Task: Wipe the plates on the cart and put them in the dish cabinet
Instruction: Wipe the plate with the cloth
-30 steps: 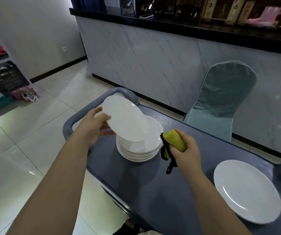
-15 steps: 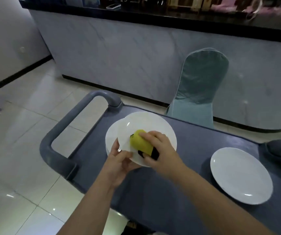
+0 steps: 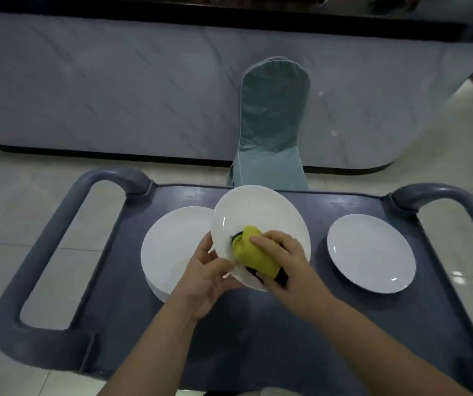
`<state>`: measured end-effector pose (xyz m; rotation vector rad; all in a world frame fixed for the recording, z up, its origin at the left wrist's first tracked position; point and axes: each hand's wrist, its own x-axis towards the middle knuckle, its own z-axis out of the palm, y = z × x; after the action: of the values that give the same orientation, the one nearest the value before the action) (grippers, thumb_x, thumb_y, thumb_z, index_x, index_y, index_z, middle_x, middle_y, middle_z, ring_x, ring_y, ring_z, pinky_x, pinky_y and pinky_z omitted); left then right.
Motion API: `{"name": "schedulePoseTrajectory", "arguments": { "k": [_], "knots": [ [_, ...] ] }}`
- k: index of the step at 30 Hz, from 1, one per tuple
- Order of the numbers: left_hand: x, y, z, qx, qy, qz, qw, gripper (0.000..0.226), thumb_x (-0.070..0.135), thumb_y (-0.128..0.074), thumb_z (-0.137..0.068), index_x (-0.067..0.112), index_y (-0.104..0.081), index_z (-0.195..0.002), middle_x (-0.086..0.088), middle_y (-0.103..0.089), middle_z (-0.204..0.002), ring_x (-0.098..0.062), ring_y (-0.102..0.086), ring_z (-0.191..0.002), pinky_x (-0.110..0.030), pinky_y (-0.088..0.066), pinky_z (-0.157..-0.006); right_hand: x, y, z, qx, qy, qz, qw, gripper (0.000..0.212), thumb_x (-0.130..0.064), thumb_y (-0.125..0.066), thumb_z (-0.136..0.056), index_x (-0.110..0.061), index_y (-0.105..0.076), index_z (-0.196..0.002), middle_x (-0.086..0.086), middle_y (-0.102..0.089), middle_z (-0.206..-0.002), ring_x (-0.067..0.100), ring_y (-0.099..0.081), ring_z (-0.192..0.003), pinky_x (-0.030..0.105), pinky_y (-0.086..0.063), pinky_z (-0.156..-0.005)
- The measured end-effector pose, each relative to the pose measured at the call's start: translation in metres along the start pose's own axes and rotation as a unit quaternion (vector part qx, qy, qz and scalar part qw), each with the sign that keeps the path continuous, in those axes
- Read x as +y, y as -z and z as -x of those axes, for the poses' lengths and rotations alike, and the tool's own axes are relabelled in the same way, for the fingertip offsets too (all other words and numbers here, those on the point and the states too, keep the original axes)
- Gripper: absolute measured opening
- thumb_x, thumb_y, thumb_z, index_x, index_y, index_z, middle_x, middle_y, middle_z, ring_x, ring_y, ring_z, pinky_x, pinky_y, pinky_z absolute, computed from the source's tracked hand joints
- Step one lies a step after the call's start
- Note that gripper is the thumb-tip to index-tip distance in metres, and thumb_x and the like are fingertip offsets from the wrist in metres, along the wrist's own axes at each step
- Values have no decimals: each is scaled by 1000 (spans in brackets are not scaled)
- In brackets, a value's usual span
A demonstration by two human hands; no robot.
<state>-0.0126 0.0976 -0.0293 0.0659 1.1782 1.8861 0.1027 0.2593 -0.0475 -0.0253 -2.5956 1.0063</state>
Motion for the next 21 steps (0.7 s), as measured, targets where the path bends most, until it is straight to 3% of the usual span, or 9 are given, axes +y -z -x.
{"name": "schedulePoseTrajectory", "arguments": {
  "k": [2, 5, 7, 9, 12, 15, 19, 21],
  "knots": [
    [-4, 4, -4, -11, 19, -17, 1000, 67, -16, -55, -80, 25, -53, -133, -10, -67, -117, -34, -66, -101, -56, -56, -72, 25, 17, 27, 27, -35, 11, 999, 76, -13, -70, -80, -48, -39, -140, -5, -43, -134, 8, -42, -126, 26, -34, -109],
    [-12, -4, -6, -54, 48, -47, 996, 69, -5, -64, -67, 28, -57, -127, -10, -66, -115, -33, -65, -103, -59, -55, -74, 54, 40, 11, 159, -133, 63, 976, 70, -11, -68, -77, -39, -44, -137, -4, -51, -123, 8, -45, -112, 35, -38, -101],
    [-14, -11, -9, -79, 55, -60, 994, 68, -4, -65, -67, 28, -56, -127, -9, -66, -115, -32, -64, -106, -61, -55, -77, 44, 40, -21, 198, -153, 41, 967, 67, -10, -69, -81, -32, -44, -138, -10, -48, -124, 9, -44, -113, 26, -36, -103],
    [-13, -14, -15, -89, 49, -55, 993, 68, -5, -64, -69, 25, -51, -129, -10, -65, -116, -34, -64, -107, -63, -53, -79, 18, 22, -44, 164, -138, -6, 977, 65, -11, -71, -82, -34, -44, -137, -12, -46, -129, 8, -44, -119, 18, -31, -105],
    [-9, -9, -24, -87, 45, -49, 994, 66, -7, -61, -72, 22, -48, -130, -14, -65, -115, -40, -64, -105, -63, -54, -78, -3, -4, -20, 82, -88, -51, 991, 62, -22, -70, -82, -39, -45, -136, -3, -46, -134, 15, -43, -128, 25, -32, -109],
    [-10, -5, -26, -87, 54, -75, 992, 71, -6, -63, -68, 26, -50, -129, -12, -67, -112, -37, -66, -101, -65, -53, -75, 15, 8, 42, 63, -105, -53, 991, 72, -11, -74, -79, -48, -45, -133, -10, -46, -133, 13, -45, -128, 26, -37, -107],
    [-15, -15, -25, -122, 64, -113, 984, 73, -5, -66, -65, 29, -51, -128, -5, -68, -110, -33, -65, -103, -61, -56, -74, 50, 47, 47, 209, -181, 45, 960, 68, -10, -68, -78, -43, -45, -133, -22, -49, -123, 10, -48, -115, 44, -41, -102],
    [-15, -22, -25, -142, 62, -115, 981, 73, -6, -65, -66, 28, -50, -129, -6, -68, -108, -34, -65, -102, -58, -57, -73, 43, 49, 11, 264, -196, 45, 943, 65, -10, -69, -82, -36, -43, -136, -33, -44, -120, 4, -45, -113, 36, -39, -104]
  ]
}}
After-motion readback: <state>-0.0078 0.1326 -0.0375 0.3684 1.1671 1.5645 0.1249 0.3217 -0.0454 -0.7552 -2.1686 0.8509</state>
